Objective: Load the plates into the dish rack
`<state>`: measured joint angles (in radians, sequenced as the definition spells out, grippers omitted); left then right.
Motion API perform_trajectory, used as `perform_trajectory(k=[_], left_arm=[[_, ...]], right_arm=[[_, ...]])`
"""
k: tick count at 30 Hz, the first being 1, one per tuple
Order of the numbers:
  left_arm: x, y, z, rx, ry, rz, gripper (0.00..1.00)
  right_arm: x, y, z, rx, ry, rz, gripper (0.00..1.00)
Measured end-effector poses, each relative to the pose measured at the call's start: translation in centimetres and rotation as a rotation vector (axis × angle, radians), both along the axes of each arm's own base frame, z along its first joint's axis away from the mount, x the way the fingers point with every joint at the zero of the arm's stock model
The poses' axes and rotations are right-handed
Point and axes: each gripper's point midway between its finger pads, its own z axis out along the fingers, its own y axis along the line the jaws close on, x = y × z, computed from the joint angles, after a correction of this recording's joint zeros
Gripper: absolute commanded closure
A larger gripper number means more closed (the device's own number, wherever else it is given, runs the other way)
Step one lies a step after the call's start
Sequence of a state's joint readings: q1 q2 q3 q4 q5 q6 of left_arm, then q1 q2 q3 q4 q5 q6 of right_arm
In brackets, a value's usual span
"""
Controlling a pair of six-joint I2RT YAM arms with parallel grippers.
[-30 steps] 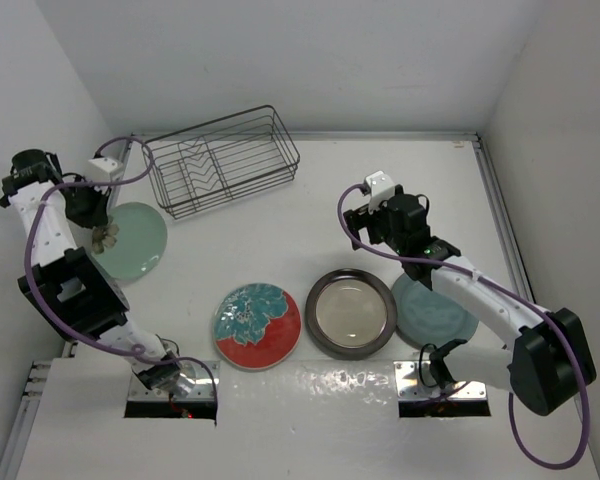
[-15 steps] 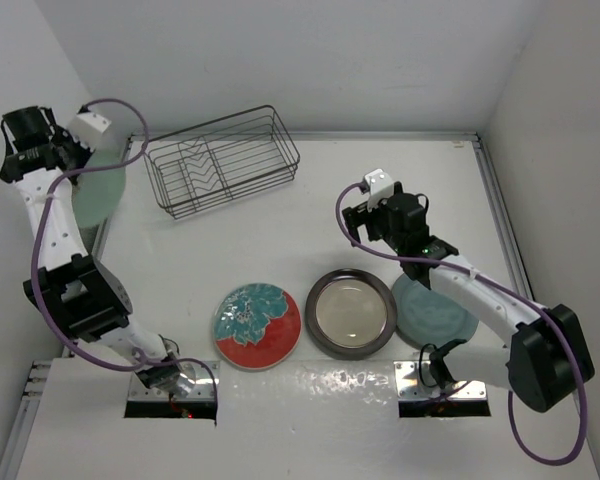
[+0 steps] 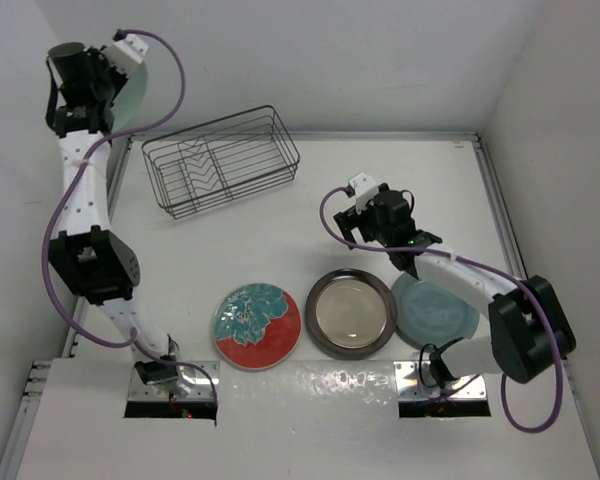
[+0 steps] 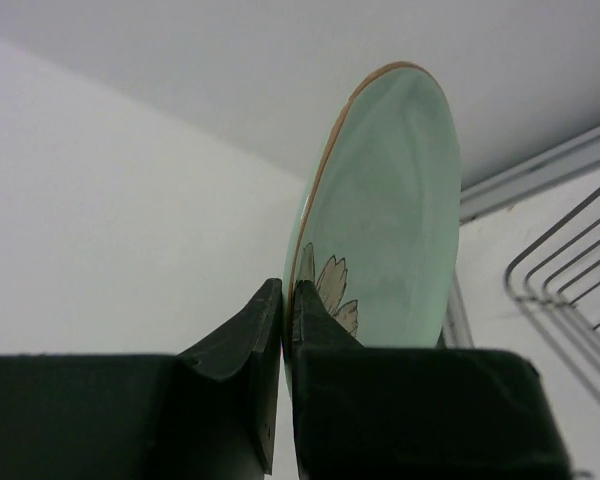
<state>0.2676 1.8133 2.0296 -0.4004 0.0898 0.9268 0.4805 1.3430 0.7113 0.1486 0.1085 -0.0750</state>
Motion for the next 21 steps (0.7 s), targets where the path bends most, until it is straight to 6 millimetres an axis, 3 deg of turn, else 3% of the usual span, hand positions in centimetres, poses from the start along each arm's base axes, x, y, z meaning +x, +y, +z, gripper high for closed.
perform_trajectory(k=[6,11,16,21], left_arm=[[5.9,-7.1,-2.4,-0.013,0.012,-0.17,1.0],[8.9,-11.9,-7.3,-0.067,0.079,-0.329,1.0],[9.7,-13.9,-10.4,-0.125,0.131,-0.429,1.0],[9.8,-14.9,-10.1,-0.125,0.112,-0.518,1.0]], right_arm=[[2.7,1.7,-0.5,-0.014,0.023,0.021,0.01],[4.2,2.9,-0.6,-0.006,0.029,0.037,0.01],[5.0,3.4,-0.8,-0.012,0.038,0.045,0.01],[5.4,3.5,-1.1,-0.025,0.047,0.049,0.01]])
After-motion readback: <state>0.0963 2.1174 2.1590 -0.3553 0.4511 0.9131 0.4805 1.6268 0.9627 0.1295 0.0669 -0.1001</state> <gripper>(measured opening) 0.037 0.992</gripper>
